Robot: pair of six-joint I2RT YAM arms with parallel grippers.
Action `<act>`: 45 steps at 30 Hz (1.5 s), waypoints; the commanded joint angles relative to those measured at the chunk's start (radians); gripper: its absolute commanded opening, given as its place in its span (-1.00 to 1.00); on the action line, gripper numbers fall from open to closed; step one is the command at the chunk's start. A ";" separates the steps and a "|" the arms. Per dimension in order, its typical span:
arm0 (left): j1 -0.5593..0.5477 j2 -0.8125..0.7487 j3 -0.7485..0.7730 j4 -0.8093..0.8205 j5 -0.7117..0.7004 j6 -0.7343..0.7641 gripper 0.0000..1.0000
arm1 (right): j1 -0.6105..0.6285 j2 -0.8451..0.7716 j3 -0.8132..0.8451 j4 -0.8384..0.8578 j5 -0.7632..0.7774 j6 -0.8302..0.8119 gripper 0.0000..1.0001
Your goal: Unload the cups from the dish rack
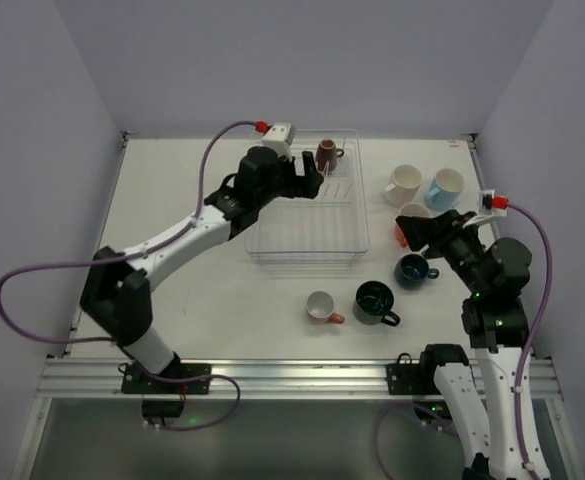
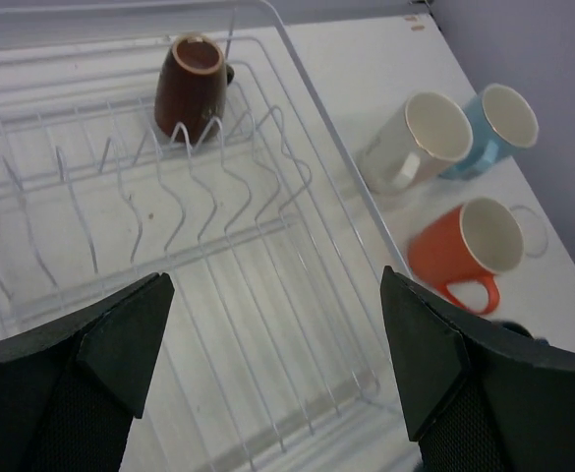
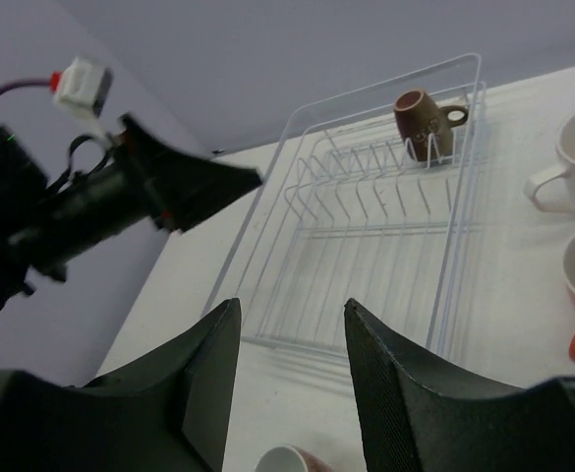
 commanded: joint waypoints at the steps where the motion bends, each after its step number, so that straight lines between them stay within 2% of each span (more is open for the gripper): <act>1: -0.001 0.228 0.261 0.079 -0.157 0.049 0.87 | 0.032 -0.041 -0.085 0.051 -0.147 0.047 -0.01; 5: 0.004 0.468 0.526 0.063 -0.229 0.081 0.96 | 0.083 -0.091 -0.158 0.065 -0.164 0.062 -0.01; 8: 0.005 0.609 0.643 0.122 -0.280 0.127 1.00 | 0.111 -0.095 -0.181 0.068 -0.170 0.053 -0.01; 11: 0.016 0.741 0.731 0.163 -0.262 0.167 1.00 | 0.134 -0.100 -0.187 0.053 -0.156 0.026 0.00; 15: 0.051 0.897 0.953 0.146 -0.213 0.164 1.00 | 0.160 -0.103 -0.184 0.033 -0.158 0.004 0.00; 19: 0.057 1.014 1.027 0.252 -0.196 0.190 1.00 | 0.185 -0.091 -0.193 0.049 -0.193 0.013 0.00; 22: 0.057 1.092 1.114 0.271 -0.162 0.198 1.00 | 0.200 -0.080 -0.192 0.051 -0.205 0.012 0.00; 27: 0.060 1.146 1.130 0.332 -0.167 0.193 1.00 | 0.217 -0.059 -0.181 0.043 -0.207 0.003 0.00; 28: 0.062 1.169 1.136 0.361 -0.171 0.183 0.87 | 0.221 -0.051 -0.179 0.034 -0.199 -0.005 0.00; 35: 0.074 1.195 1.132 0.390 -0.160 0.164 0.60 | 0.221 -0.039 -0.173 0.023 -0.195 -0.014 0.00; 42: 0.083 1.142 1.043 0.436 -0.137 0.144 -0.06 | 0.221 -0.052 -0.166 0.019 -0.185 -0.013 0.00; 45: 0.080 1.079 0.998 0.474 -0.128 0.150 -0.24 | 0.221 -0.052 -0.165 0.023 -0.187 -0.011 0.00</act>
